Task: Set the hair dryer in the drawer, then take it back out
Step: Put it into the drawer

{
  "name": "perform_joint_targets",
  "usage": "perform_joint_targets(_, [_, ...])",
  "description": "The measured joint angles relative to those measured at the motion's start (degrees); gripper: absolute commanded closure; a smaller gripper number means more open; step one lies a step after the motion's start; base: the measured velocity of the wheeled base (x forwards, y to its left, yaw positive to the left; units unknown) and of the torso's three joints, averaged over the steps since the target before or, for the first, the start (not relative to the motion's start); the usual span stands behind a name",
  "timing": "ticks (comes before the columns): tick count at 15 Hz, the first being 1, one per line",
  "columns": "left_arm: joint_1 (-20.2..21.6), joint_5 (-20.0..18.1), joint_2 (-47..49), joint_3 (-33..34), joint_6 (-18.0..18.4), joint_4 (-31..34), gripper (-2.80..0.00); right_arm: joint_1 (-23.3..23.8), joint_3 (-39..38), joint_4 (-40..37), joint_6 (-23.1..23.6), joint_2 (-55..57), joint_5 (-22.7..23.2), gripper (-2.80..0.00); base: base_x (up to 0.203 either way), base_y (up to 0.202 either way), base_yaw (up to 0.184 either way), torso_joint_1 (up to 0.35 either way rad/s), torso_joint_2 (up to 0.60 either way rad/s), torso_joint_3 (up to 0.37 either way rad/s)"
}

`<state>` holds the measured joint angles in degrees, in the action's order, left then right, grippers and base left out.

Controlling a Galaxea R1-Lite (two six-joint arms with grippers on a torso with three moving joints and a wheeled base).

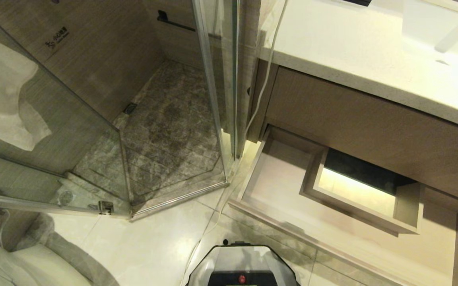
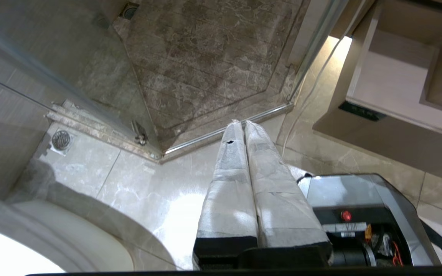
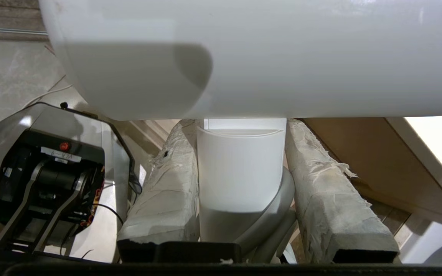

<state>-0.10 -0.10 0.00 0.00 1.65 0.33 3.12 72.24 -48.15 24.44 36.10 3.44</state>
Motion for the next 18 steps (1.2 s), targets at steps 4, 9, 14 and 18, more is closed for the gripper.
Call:
perform_joint_targets(4, [0.00,0.00,0.00,0.00,0.02,0.02,0.00,0.09,-0.16,0.06,0.02,-0.86,-0.02,0.00,0.000,0.000,0.000,-0.188,-0.13,-0.322])
perform_joint_targets(9, [-0.01,0.00,0.00,-0.05,0.00,0.02,0.00,0.12,-0.17,0.14,0.02,-1.43,-0.05,0.00,0.000,0.000,0.000,-0.216,0.11,-0.089])
perform_joint_targets(14, [-0.04,0.00,0.00,0.00,0.00,0.00,0.00,0.12,-0.26,0.20,0.00,-1.82,-0.33,0.00,0.000,0.000,0.000,-0.192,0.33,0.120])
perform_joint_targets(18, [-0.01,0.00,0.00,0.00,0.00,0.00,0.00,0.12,-1.02,0.22,-0.06,-2.33,-0.35,0.00,0.000,0.000,0.000,-0.212,0.35,0.137])
